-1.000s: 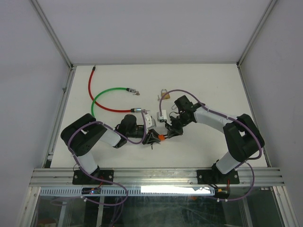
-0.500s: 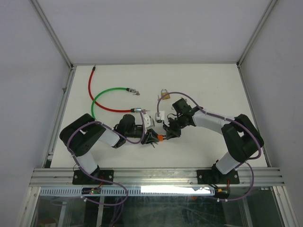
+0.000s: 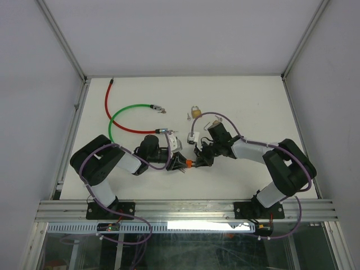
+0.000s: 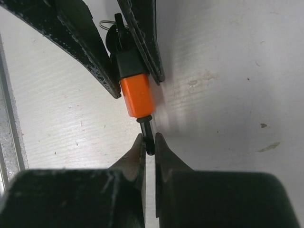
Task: Lock with the key
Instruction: Lock the lock.
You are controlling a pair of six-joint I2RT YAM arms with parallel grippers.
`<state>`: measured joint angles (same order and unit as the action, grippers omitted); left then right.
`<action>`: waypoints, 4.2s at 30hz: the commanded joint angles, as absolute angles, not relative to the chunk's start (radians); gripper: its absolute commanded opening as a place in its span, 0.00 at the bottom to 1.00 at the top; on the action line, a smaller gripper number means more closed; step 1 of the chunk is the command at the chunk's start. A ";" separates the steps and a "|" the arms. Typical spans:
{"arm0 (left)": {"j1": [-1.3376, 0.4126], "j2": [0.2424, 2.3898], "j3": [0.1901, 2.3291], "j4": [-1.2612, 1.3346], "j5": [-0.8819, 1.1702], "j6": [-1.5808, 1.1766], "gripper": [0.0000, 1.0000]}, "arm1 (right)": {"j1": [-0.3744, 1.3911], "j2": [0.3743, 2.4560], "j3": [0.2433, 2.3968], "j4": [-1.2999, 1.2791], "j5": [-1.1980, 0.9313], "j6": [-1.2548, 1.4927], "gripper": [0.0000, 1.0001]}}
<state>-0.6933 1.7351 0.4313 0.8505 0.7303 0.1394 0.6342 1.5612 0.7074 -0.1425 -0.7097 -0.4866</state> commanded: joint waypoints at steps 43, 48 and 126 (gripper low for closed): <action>-0.722 1.259 0.285 0.984 0.405 -0.200 0.79 | 0.523 1.439 1.076 -0.666 -1.022 -0.904 0.00; -0.722 1.153 0.215 1.038 0.341 -0.227 0.99 | 0.520 1.465 1.111 -0.740 -1.012 -0.944 0.00; -0.727 0.968 0.341 0.525 -0.003 -0.504 0.71 | 0.478 1.486 1.150 -0.752 -0.960 -0.885 0.00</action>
